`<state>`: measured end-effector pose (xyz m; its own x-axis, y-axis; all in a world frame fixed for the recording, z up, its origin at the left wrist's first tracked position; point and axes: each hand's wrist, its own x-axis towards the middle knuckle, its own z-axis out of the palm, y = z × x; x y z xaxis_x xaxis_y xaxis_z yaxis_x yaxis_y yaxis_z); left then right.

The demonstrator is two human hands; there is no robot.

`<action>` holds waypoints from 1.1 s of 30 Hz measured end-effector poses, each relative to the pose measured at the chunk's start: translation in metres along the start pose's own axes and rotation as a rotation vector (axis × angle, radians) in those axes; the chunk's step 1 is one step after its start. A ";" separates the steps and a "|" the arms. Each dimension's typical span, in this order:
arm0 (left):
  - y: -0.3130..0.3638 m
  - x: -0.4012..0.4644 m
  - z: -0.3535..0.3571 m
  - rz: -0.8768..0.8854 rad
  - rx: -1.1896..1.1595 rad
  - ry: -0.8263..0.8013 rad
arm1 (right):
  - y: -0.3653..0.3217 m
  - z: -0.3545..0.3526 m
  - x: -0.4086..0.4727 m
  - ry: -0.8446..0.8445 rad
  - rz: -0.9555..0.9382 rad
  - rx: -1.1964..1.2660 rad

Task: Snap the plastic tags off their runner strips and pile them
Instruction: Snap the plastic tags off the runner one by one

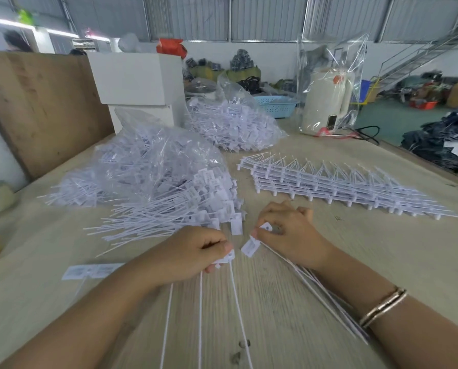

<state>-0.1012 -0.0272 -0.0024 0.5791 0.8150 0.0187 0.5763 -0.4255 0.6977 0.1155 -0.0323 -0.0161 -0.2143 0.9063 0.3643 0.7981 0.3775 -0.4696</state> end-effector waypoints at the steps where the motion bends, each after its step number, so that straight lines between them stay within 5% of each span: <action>1: 0.001 0.000 0.000 0.003 0.024 0.010 | 0.000 0.002 0.000 0.000 0.037 -0.001; 6: 0.008 0.003 -0.003 0.006 0.190 -0.009 | -0.002 0.006 0.002 -0.010 0.102 -0.075; 10: 0.023 0.011 -0.003 0.071 0.268 0.085 | -0.013 0.004 -0.001 0.132 -0.026 0.016; 18: 0.033 0.012 0.007 0.057 0.115 0.199 | -0.027 0.004 -0.005 -0.005 0.024 0.326; 27: 0.012 -0.002 0.004 0.105 0.207 0.186 | -0.027 0.002 -0.006 -0.031 0.038 0.322; 33: 0.014 -0.001 0.006 0.153 -0.088 0.161 | -0.025 -0.006 -0.007 -0.153 -0.043 0.442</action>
<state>-0.0903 -0.0362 0.0027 0.5525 0.7988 0.2379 0.4323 -0.5187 0.7376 0.1008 -0.0488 -0.0017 -0.3490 0.8933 0.2834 0.4776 0.4297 -0.7663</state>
